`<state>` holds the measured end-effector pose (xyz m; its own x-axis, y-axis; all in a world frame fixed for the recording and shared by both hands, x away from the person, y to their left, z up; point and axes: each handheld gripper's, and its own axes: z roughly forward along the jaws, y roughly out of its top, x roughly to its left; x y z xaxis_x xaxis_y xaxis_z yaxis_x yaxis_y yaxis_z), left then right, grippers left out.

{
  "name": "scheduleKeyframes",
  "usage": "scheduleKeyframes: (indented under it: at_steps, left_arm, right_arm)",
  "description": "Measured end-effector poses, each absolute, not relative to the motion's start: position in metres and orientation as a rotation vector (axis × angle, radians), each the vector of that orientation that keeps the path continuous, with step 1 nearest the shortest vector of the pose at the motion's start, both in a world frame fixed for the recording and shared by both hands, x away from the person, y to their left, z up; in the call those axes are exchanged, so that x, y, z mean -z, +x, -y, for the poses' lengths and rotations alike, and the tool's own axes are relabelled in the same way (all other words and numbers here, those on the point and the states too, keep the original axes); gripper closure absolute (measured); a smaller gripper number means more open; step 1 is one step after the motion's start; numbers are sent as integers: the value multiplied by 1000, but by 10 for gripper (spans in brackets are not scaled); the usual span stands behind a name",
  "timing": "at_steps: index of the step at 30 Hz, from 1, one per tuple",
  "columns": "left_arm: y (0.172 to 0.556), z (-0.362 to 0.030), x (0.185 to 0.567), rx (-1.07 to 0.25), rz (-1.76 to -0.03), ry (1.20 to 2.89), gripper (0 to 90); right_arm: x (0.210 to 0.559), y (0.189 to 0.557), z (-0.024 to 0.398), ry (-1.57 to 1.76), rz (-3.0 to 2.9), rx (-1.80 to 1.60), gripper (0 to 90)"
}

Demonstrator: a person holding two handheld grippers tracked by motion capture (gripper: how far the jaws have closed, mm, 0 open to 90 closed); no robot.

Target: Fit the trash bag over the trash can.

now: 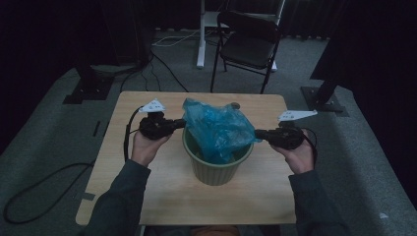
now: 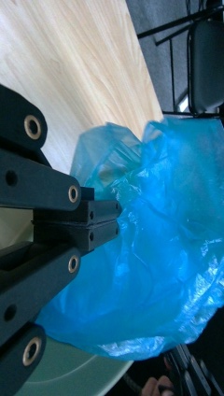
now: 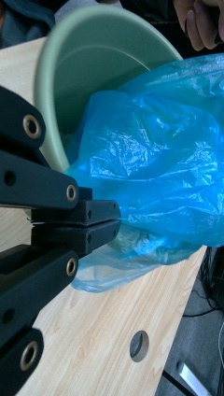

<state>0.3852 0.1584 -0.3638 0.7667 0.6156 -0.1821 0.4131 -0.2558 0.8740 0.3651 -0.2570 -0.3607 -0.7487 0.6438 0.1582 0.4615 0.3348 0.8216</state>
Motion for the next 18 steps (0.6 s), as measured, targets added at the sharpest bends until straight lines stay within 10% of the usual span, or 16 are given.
scheduleKeyframes:
  at_steps: [18]
  left_arm:
    - [343, -176, 397, -146, -804, 1900, 898]
  right_arm:
    - [378, 328, 254, 899, -2495, -1388, 896]
